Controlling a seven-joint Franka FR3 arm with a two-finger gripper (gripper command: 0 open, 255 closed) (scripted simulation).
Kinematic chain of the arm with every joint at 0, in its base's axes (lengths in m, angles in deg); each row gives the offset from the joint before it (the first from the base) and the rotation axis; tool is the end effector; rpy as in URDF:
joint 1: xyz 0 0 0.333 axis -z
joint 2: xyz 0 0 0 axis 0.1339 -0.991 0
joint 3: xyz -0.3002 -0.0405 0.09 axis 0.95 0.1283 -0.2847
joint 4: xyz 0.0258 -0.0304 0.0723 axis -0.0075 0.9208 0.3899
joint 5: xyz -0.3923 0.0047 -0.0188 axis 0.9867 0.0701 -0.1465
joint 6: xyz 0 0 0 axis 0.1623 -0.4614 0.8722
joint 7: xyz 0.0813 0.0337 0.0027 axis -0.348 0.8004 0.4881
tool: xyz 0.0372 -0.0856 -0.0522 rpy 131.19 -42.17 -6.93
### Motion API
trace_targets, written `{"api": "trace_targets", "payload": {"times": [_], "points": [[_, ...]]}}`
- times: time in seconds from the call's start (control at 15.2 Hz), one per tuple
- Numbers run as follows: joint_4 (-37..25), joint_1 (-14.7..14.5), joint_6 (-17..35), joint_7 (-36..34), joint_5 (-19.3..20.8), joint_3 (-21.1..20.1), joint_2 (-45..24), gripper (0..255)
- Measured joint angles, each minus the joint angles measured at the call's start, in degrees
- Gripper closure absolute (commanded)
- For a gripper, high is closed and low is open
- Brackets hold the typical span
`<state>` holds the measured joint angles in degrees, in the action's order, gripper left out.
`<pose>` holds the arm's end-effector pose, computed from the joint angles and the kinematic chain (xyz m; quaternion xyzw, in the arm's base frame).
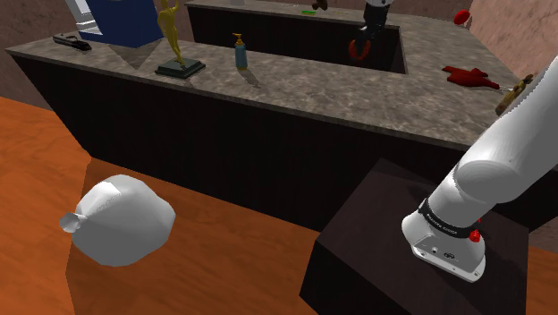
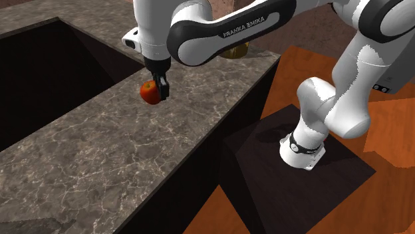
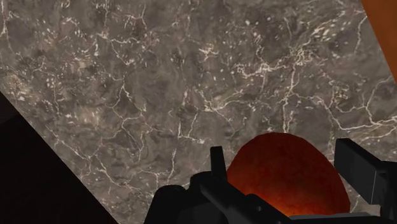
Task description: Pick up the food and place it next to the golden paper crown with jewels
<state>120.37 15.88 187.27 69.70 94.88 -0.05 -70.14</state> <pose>0.4684 -0.3096 0.5196 0.9923 -0.0595 0.0463 0.0983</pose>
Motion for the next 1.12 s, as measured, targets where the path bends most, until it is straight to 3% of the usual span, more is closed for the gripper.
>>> {"api": "trace_targets", "payload": {"times": [0.33,1.12], "points": [[-1.98,0.12,-3.2,0.62,0.31,0.05,1.36,255],[11.51,6.08,-2.63,8.49,6.93,5.15,16.98,255]]}}
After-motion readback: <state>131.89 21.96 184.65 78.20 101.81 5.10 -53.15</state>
